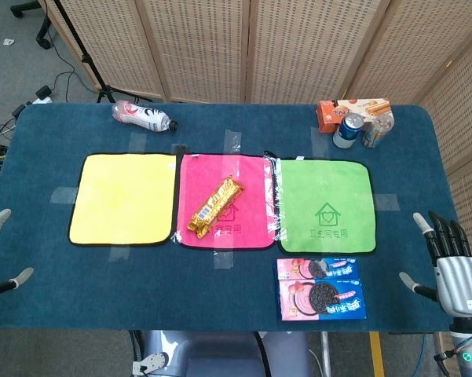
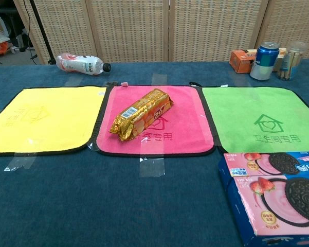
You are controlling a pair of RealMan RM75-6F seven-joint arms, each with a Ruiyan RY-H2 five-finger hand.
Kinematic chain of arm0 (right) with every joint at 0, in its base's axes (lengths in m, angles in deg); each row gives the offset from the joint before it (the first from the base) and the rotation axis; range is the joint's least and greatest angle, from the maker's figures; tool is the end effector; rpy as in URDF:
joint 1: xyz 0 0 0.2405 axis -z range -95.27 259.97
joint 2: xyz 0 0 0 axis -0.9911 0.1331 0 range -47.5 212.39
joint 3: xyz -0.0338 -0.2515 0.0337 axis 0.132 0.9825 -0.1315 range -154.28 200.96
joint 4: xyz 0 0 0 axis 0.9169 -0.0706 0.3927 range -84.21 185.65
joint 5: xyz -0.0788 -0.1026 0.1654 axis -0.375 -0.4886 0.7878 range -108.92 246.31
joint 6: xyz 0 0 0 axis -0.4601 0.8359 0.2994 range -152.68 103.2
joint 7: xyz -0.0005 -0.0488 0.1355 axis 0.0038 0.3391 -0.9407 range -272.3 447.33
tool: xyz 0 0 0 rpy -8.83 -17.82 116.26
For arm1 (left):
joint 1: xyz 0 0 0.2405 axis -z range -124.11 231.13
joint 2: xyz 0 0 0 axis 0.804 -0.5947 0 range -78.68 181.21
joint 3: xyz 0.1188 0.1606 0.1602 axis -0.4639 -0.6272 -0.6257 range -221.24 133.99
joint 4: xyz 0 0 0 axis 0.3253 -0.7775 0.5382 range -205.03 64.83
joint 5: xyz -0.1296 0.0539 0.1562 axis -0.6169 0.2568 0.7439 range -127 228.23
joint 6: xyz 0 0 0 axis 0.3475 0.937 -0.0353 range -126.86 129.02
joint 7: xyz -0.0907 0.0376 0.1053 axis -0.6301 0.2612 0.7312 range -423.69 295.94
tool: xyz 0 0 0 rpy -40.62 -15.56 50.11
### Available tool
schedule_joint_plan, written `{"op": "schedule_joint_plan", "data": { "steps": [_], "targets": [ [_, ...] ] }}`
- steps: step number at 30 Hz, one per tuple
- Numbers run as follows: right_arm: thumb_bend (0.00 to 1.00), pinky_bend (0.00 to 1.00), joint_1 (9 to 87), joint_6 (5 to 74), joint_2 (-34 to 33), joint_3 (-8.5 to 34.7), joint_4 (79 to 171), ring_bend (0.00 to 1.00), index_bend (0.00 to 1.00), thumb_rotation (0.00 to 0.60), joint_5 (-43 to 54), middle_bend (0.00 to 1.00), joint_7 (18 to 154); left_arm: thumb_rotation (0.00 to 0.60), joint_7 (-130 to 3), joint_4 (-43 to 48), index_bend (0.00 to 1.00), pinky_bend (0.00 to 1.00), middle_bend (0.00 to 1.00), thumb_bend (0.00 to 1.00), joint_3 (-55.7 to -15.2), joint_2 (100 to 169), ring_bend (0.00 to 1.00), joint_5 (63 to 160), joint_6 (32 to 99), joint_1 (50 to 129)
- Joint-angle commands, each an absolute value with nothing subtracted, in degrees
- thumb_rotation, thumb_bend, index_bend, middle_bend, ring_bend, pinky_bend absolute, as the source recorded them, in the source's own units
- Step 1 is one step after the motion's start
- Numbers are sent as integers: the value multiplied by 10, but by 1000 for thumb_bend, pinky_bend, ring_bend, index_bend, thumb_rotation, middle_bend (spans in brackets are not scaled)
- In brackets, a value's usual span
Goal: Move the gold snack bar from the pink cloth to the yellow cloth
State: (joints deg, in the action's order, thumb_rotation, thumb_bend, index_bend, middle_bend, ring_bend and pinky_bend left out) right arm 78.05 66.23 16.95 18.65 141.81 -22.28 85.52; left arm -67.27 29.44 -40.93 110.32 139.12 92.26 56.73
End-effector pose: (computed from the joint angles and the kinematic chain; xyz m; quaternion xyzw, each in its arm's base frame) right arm -0.2951 -0.1830 0.1667 0.5838 -0.3431 0.4528 0.5801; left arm -0.2859 0.1697 0.1868 -0.5644 -0.3833 -0.4483 0.5775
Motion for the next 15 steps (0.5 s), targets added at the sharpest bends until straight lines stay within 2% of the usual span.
{"op": "schedule_joint_plan", "data": {
  "steps": [1,9,11,12,14,15],
  "targets": [
    [0,0,781,662,170,187,1418,0,0,600,-223,0,855,600,-673,295,0,0,0,0,-410,1103,0,1392,923,567],
    [0,0,782,663,173,188,1419,0,0,600,-224,0,847,600,-674,294,0,0,0,0,-411,1102,0,1394,916,569],
    [0,0,782,663,176,188,1421,0,0,600,-223,0,840,600,-675,293,0,0,0,61,-411,1106,0,1400,913,573],
    [0,0,783,663,178,187,1422,0,0,600,-222,0,835,600,-677,289,0,0,0,169,-411,1110,0,1415,913,578],
    [0,0,782,660,180,187,1421,0,0,600,-220,0,830,600,-687,270,0,0,0,488,-409,1123,0,1450,915,593],
    [0,0,781,658,181,187,1421,0,0,600,-219,0,828,600,-693,261,0,0,0,708,-407,1130,0,1467,914,603]
  ]
}}
